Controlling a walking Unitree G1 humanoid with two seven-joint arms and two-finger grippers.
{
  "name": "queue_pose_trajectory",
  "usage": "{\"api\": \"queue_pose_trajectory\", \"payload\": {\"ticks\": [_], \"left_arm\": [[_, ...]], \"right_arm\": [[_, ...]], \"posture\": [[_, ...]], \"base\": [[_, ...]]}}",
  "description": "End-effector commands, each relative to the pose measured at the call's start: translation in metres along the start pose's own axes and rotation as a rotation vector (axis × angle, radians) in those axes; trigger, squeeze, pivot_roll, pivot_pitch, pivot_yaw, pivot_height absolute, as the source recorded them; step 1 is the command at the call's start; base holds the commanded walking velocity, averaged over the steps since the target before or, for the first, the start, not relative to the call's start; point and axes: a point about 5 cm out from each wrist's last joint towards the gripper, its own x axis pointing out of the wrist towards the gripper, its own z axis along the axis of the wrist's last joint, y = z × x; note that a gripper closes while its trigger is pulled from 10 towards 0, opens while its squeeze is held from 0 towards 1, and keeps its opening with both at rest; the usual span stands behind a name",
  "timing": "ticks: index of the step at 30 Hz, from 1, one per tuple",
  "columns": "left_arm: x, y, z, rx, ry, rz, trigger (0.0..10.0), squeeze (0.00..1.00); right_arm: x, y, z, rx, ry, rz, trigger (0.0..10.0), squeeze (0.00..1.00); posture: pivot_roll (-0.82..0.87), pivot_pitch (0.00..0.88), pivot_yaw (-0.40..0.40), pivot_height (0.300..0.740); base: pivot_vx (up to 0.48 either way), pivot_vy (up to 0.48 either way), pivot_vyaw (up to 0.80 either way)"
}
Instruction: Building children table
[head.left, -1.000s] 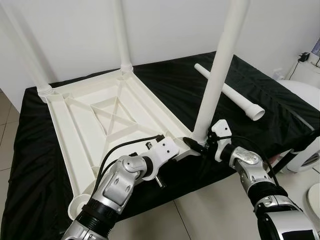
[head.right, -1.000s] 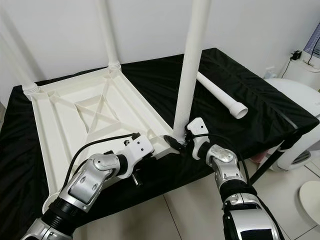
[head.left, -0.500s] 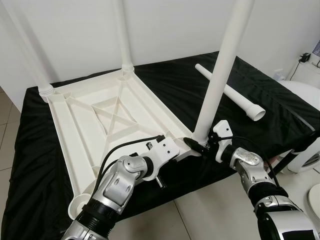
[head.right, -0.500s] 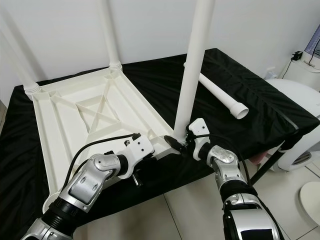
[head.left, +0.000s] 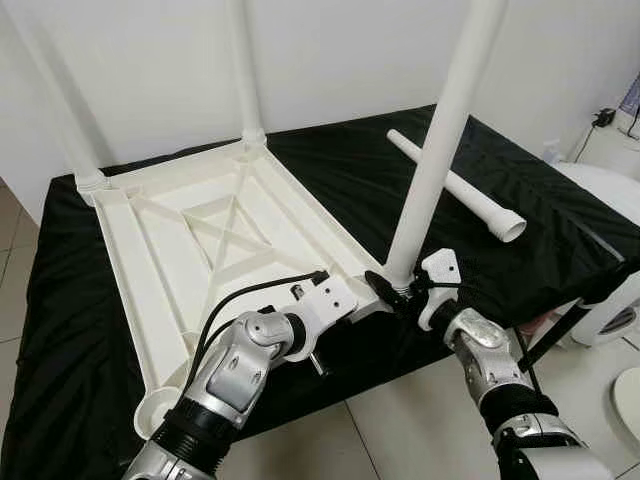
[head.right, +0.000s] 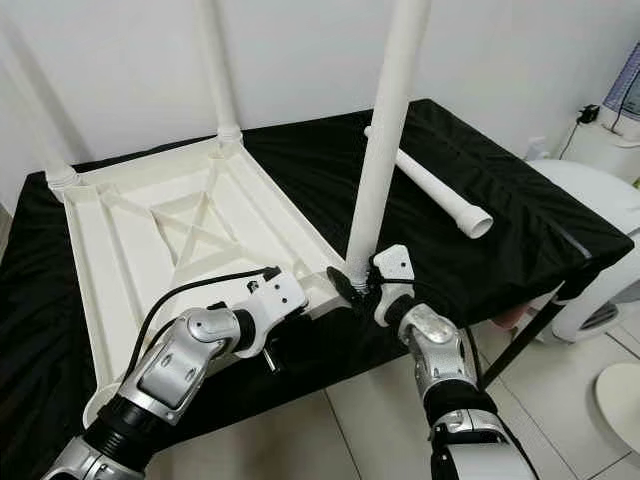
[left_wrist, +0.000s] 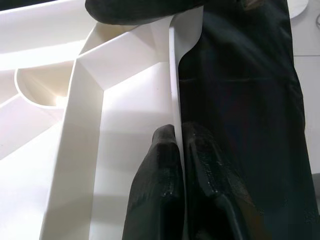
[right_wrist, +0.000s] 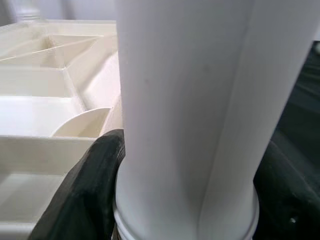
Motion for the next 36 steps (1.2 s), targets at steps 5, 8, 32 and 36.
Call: {"api": "queue_pose_trajectory", "payload": {"ticks": [5, 8, 32, 36], "left_arm": [[0.0, 0.0, 0.004, 0.015, -0.017, 0.05, 10.0, 0.0], [0.0, 0.001, 0.004, 0.013, -0.017, 0.051, 10.0, 0.0], [-0.001, 0.001, 0.003, 0.008, -0.013, 0.058, 10.0, 0.0], [-0.001, 0.001, 0.003, 0.007, -0.012, 0.059, 10.0, 0.0]], "right_arm": [[0.008, 0.019, 0.0, 0.061, 0.018, -0.193, 10.0, 0.0], [0.01, 0.022, 0.002, 0.08, 0.014, -0.245, 10.0, 0.0], [0.02, 0.053, 0.018, 0.073, 0.003, -0.572, 10.0, 0.05], [0.02, 0.054, 0.017, 0.086, 0.006, -0.566, 10.0, 0.23]], "posture": [[-0.12, 0.036, 0.046, 0.74], [-0.12, 0.043, 0.047, 0.74], [-0.12, 0.052, 0.049, 0.74], [-0.12, 0.053, 0.049, 0.74]], "base": [[0.0, 0.0, 0.0], [0.0, 0.0, 0.0], [0.0, 0.0, 0.0], [0.0, 0.0, 0.0]]}}
